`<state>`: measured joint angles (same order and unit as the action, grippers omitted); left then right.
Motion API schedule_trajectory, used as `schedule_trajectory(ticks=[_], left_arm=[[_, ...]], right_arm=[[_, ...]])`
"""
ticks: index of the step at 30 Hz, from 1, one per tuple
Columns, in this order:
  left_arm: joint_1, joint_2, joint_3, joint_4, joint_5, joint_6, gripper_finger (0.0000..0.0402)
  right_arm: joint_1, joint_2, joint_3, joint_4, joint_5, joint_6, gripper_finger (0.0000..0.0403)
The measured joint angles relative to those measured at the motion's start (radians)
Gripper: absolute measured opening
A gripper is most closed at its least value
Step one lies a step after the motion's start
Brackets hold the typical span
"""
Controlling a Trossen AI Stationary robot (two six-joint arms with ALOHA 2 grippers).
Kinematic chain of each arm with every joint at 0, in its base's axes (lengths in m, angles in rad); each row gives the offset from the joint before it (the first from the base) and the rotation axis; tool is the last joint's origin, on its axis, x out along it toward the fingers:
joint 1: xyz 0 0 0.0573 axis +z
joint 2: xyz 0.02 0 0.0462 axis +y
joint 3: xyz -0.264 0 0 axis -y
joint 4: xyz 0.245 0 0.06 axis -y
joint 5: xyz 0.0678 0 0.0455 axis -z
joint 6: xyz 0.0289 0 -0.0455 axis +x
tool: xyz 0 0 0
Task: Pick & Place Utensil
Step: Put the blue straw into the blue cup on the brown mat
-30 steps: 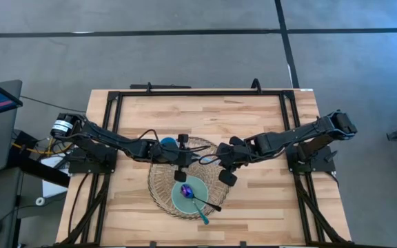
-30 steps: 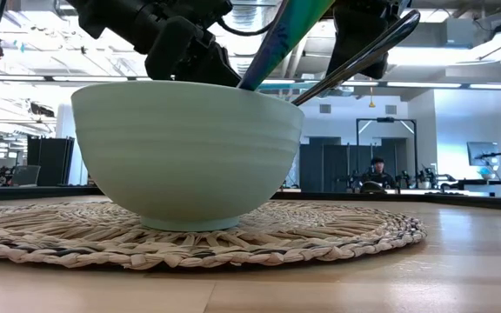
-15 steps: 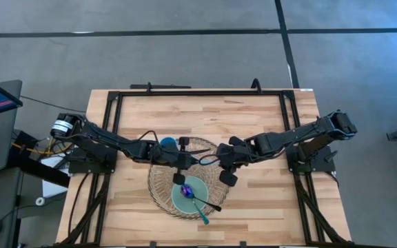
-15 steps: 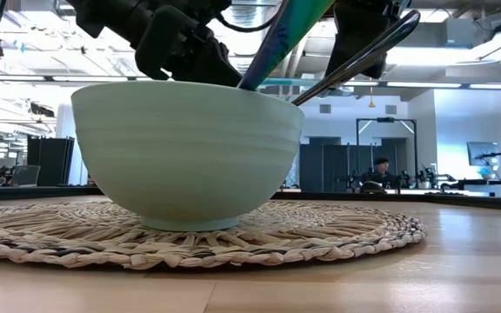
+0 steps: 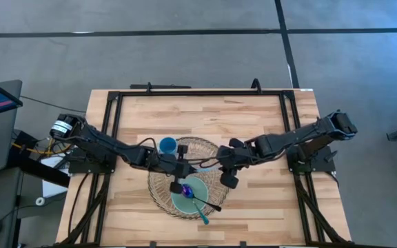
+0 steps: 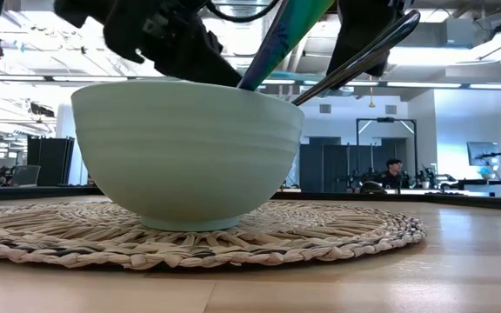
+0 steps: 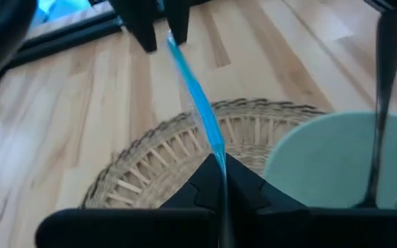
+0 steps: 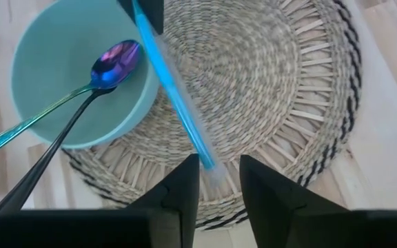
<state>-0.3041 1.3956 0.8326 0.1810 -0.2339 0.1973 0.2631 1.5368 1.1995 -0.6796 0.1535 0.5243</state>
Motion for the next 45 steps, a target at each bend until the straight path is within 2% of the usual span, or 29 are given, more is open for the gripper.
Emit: schedule_trajectory(ticks=[5, 19, 27, 33, 45], left_arm=[[-0.023, 0.000, 0.000, -0.042, -0.073, -0.024, 0.0007], [-0.130, -0.036, 0.000, -0.039, -0.153, -0.031, 0.0008], [-0.226, -0.189, 0.000, -0.030, -0.249, -0.035, 0.0006], [-0.270, -0.320, 0.000, 0.007, -0.253, -0.046, 0.0005], [-0.294, -0.531, 0.000, 0.037, -0.253, 0.097, 0.0004]], right_arm=[[0.036, 0.000, 0.000, -0.001, 0.000, 0.030, 0.0098], [0.146, 0.000, 0.000, -0.050, 0.002, 0.131, 0.0099], [0.181, 0.000, 0.000, -0.047, 0.005, 0.132, 0.0099], [0.181, 0.000, 0.000, -0.045, 0.005, 0.132, 0.0099], [0.181, 0.000, 0.000, -0.045, 0.005, 0.132, 0.0099]])
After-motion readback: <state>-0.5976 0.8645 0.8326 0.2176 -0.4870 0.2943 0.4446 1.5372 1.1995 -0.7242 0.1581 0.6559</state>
